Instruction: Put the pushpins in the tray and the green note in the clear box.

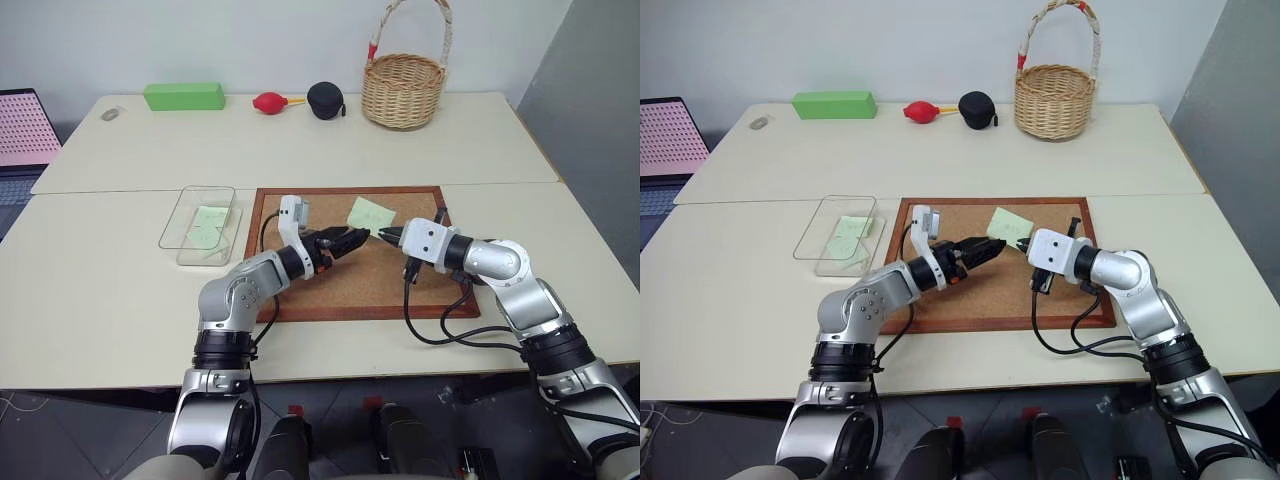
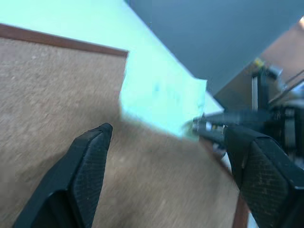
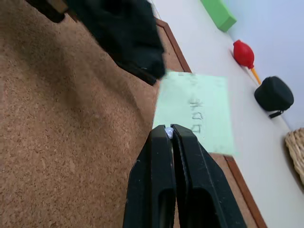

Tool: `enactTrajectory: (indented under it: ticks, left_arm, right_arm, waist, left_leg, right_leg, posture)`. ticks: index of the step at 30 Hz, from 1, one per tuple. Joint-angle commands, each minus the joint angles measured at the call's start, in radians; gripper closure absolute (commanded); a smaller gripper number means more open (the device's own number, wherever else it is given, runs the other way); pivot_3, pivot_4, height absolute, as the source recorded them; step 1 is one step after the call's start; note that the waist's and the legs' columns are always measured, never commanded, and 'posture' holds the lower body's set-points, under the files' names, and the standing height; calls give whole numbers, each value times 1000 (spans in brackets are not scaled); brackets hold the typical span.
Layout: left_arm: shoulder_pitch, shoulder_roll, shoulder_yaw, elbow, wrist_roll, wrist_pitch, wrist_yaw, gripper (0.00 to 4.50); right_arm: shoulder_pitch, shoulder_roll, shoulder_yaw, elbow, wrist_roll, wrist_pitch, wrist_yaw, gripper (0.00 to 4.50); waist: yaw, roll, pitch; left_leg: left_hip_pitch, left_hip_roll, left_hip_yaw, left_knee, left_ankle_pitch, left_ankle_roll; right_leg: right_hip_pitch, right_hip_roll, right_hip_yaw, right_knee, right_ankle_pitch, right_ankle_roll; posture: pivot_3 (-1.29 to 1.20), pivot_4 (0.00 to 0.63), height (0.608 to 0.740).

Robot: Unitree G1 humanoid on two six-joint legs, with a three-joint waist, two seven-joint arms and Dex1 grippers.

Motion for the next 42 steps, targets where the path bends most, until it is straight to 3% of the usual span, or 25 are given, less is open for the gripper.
enactTrajectory:
  ticks: [1,6,9,16,21,28,35,42]
  left_arm:
    - [-51,-28,14,49,-10,-28,18,578]
    - [-72,-45,-17,98,18,-75,9,578]
    - [-71,-41,-31,108,25,-85,2,966]
    - [-32,40,-100,88,89,-133,-68,2518]
    - [25,122,-146,54,146,-237,-159,2630]
    - [54,126,-89,-30,35,-206,-224,1439]
    - [57,112,-111,-15,62,-234,-221,58]
    - [-3,52,-111,102,84,-278,-209,58]
  right_arm:
    - [-2,1,-9,-67,-2,-7,-6,4500]
    - [3,10,-9,-90,2,14,-9,4500]
    - [3,12,-14,-100,8,27,-10,4500]
    - [-4,29,-28,-114,28,47,-17,4500]
    - [-12,39,-38,-115,37,64,-19,4500]
    - [-30,39,-43,-102,44,54,-22,4500]
    - [-47,41,-45,-97,52,52,-24,4500]
    - [-61,46,-48,-111,65,68,-23,4500]
  waist:
    - [1,0,0]
    - [4,0,0]
    - [6,0,0]
    - [6,0,0]
    - [6,0,0]
    - [9,0,0]
    - [8,0,0]
    - [9,0,0]
  left_leg:
    - [0,0,0,0,0,0]
    - [0,0,0,0,0,0]
    - [0,0,0,0,0,0]
    - [1,0,0,1,0,-1]
    - [1,0,0,1,0,-1]
    - [0,0,0,1,0,-1]
    - [1,0,0,1,0,0]
    - [2,0,0,2,1,0]
  right_leg:
    - [0,0,0,0,0,0]
    - [0,0,0,0,0,0]
    - [0,0,0,0,0,0]
    - [0,0,0,1,0,0]
    - [0,0,1,1,0,0]
    - [1,0,0,1,0,0]
    - [1,0,0,2,0,-1]
    - [2,0,0,2,0,0]
  posture:
    - [0,150,740]
    - [0,150,740]
    - [0,150,740]
    - [0,150,740]
    - [0,150,740]
    - [0,150,740]
    - [0,150,740]
    - [0,150,740]
